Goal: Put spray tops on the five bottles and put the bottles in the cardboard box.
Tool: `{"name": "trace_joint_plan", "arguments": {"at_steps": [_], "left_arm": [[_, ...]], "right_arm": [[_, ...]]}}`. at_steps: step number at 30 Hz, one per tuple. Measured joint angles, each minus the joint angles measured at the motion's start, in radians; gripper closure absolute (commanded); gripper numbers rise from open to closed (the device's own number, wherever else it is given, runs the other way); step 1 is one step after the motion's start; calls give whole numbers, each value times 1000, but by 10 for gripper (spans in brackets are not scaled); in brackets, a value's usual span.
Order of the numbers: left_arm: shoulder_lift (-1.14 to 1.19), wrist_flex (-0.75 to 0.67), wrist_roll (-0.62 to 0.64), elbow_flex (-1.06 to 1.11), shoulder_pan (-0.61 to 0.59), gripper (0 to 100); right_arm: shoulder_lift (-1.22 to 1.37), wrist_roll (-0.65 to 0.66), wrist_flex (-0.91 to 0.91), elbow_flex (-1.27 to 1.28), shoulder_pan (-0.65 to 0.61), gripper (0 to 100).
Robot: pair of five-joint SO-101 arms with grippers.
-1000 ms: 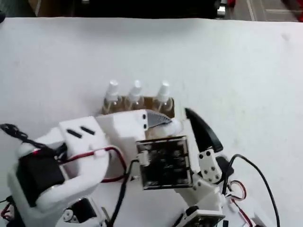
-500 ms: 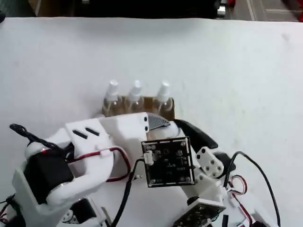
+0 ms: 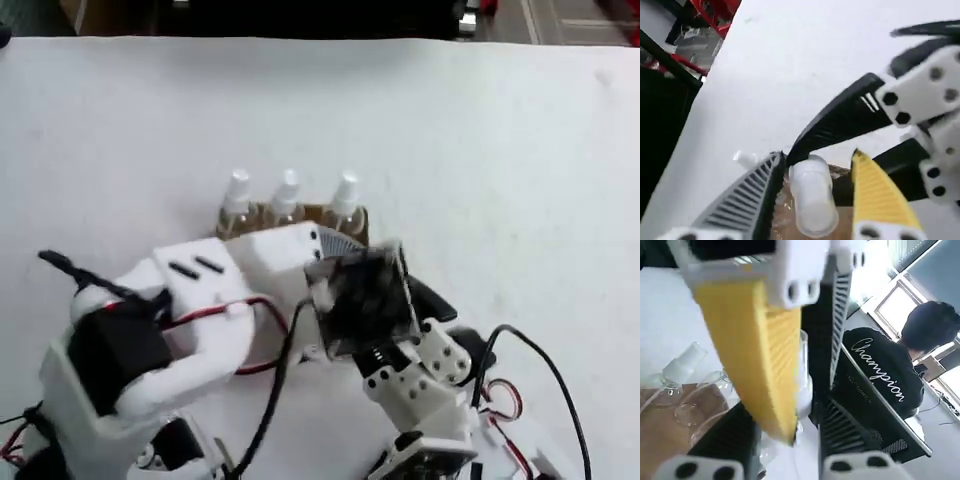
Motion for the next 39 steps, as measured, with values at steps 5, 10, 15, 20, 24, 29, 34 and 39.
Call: {"name": "trace_joint_plan", "arguments": {"at_steps": [5, 10, 15, 20, 24, 29, 34, 39], "left_arm": [[-6, -2, 28, -97, -8, 762], [-3, -2, 37, -114, -11, 763], [-37, -2, 112, -339, -83, 766], [-109, 26, 160, -623, -318, 766], [-161, 104, 163, -666, -588, 766], [-250, 129, 163, -615, -865, 763], [-281, 3, 163, -377, -996, 764], [-278, -198, 163, -60, -1111, 766]], "right_arm": [[0, 0, -9, 0, 2, 982], [0, 0, -57, 0, 6, 982], [2, -115, -123, 0, 74, 983], [11, -396, -160, -109, 140, 983], [100, -531, -97, -267, 66, 983], [330, -563, 32, -454, -157, 983], [511, -605, 95, -578, -143, 982], [545, -674, 97, -597, -135, 982]]}}
